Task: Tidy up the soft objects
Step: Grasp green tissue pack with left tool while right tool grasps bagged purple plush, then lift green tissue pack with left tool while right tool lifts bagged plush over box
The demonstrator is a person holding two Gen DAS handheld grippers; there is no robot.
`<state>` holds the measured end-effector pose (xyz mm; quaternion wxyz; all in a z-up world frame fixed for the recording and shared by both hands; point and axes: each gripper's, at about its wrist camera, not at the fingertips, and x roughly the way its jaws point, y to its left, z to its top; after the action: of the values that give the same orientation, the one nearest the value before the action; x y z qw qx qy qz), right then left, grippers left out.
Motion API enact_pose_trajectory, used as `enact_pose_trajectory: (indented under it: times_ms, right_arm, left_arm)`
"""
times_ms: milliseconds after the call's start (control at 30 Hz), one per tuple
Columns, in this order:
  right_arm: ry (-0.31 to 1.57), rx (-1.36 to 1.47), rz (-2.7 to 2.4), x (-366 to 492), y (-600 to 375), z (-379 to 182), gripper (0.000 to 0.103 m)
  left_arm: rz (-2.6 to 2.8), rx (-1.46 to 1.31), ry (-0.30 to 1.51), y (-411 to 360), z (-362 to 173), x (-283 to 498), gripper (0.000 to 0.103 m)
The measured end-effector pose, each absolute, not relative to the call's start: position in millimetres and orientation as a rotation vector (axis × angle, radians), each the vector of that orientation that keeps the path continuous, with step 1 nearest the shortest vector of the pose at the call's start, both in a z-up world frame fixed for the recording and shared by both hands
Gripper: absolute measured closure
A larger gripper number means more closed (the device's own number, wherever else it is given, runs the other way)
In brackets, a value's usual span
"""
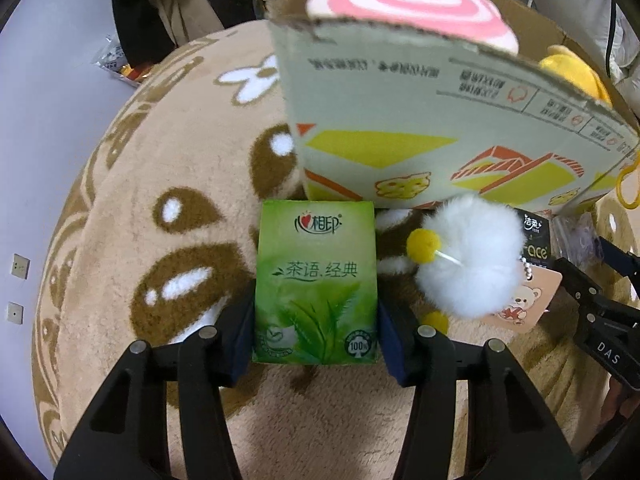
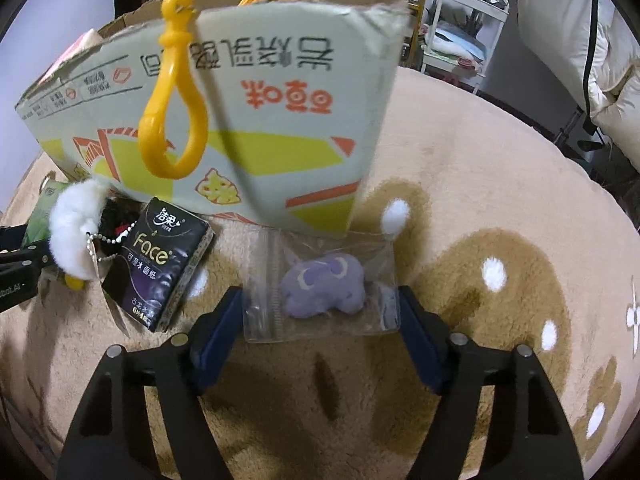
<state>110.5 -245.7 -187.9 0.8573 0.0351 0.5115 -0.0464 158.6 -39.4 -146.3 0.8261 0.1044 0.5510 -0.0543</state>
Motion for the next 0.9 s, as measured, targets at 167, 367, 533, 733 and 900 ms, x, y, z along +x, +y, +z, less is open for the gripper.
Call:
enact_pose_trajectory:
  times_ms: [167, 367, 533, 733, 900]
  right_arm:
    - [1.073, 0.101, -0.089, 100, -257, -182, 0.025]
    - [1.05, 0.161, -0.063, 73, -264, -167, 0.026]
    - [0.975, 0.166, -0.041, 56, -256, -143, 0.026]
    - [0.846, 0.161, -0.013, 39, -242, -109, 0.026]
    - [0.759, 0.165, -0.009, 31, -238, -87, 0.026]
  left_arm:
    - [-0.106, 0.211, 1.126, -34, -130, 146, 0.051]
    - [-0.105, 0.192, 1.044, -29, -106, 128, 0.051]
    - [-0.108, 0.172, 0.955, -27, -83, 112, 0.051]
    - [-0.124, 0.171, 0.807, -24, -54, 92, 0.051]
    - [-0.101, 0.194, 0.707, -29, -37, 82, 0.051]
